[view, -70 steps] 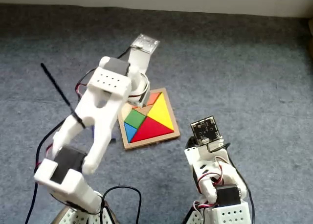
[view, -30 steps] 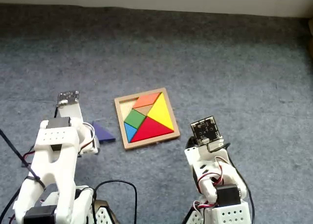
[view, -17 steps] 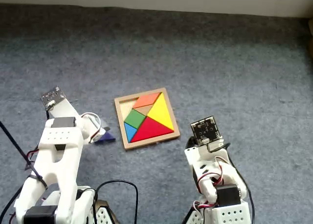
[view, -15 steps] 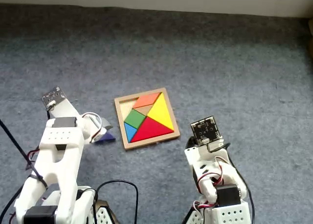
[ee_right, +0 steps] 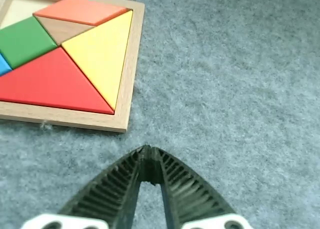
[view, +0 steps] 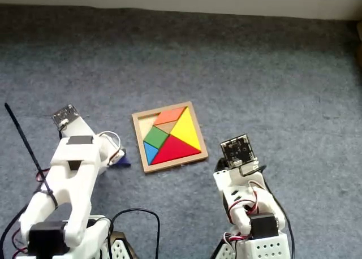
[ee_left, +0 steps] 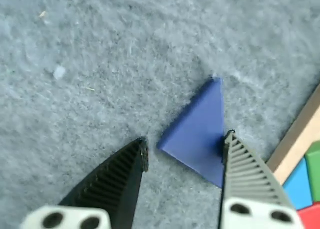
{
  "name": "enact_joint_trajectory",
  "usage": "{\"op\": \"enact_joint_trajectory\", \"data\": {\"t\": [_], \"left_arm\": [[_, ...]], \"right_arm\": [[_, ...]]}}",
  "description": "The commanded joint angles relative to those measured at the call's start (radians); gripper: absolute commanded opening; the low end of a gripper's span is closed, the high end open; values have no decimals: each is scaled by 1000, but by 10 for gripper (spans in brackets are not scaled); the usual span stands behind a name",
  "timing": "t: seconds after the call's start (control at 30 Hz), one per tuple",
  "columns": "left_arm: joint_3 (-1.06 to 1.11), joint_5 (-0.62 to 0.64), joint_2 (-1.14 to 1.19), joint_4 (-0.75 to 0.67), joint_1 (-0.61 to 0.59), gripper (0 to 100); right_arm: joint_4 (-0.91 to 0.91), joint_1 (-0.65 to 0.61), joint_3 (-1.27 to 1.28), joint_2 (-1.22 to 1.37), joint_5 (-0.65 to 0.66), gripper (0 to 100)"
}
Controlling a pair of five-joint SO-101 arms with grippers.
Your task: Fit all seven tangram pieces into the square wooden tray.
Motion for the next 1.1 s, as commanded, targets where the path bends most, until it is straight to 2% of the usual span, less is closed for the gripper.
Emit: {"op": "enact_joint_trajectory", "data": {"t": [0.0,0.77,0.83,1.0,1.07], "left_arm": [[-74,9,39,-14,24,238],[-85,9,68,-17,25,234],[-85,9,68,-18,25,210],[-85,2,68,-18,25,77],[-85,2,68,-18,27,66]], "right_arm": [[-1,-12,97,-16,14,6],[-1,-10,99,-16,14,6],[-1,-10,99,-16,14,6],[-1,-10,99,-16,14,6],[-1,-10,99,-16,14,6]]}}
